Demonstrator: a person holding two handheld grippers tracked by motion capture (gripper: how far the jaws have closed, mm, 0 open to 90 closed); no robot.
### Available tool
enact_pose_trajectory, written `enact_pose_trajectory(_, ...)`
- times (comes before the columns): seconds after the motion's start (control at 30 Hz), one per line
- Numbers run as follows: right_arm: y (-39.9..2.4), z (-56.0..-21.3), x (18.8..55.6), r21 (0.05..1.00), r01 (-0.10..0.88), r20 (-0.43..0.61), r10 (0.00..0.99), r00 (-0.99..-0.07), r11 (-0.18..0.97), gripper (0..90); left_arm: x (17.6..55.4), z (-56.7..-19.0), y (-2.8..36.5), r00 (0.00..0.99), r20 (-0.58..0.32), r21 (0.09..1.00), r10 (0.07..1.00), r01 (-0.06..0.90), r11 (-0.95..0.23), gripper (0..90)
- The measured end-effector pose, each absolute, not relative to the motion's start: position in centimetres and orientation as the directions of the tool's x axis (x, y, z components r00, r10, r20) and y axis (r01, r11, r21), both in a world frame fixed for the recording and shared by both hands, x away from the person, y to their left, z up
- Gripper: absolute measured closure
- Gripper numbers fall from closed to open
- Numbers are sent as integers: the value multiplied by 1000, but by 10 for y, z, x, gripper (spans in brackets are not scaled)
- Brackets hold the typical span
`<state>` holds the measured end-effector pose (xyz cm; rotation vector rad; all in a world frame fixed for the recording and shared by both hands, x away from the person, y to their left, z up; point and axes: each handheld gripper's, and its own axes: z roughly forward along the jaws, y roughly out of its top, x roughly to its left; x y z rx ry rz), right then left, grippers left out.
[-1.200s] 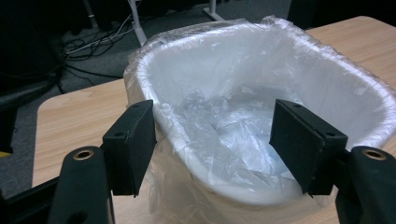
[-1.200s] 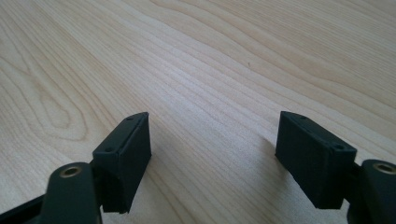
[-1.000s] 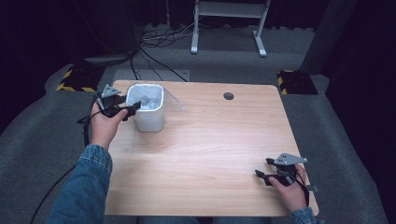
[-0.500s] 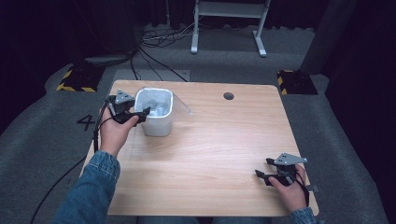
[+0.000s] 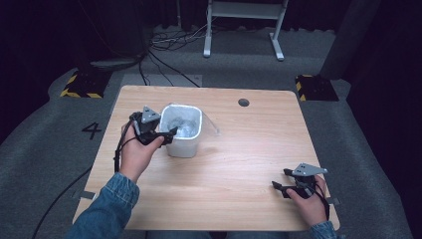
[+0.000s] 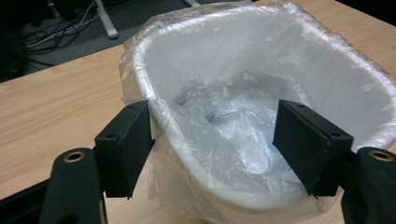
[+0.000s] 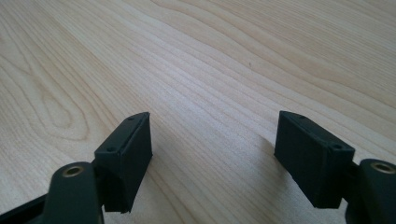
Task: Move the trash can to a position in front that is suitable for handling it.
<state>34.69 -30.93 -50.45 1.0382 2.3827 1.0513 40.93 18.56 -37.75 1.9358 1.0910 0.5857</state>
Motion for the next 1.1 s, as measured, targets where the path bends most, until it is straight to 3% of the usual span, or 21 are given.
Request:
enact_pose_trajectory(0.5, -309, -505, 347, 743, 484, -13, 733, -680, 462, 278, 368, -377, 131, 580, 45, 829, 813, 433, -355, 209)
enact_pose_trajectory(1.1, -309, -505, 347, 744, 481, -12, 729, -685, 464, 283, 327, -377, 81, 655, 18, 823, 756, 419, -383, 187)
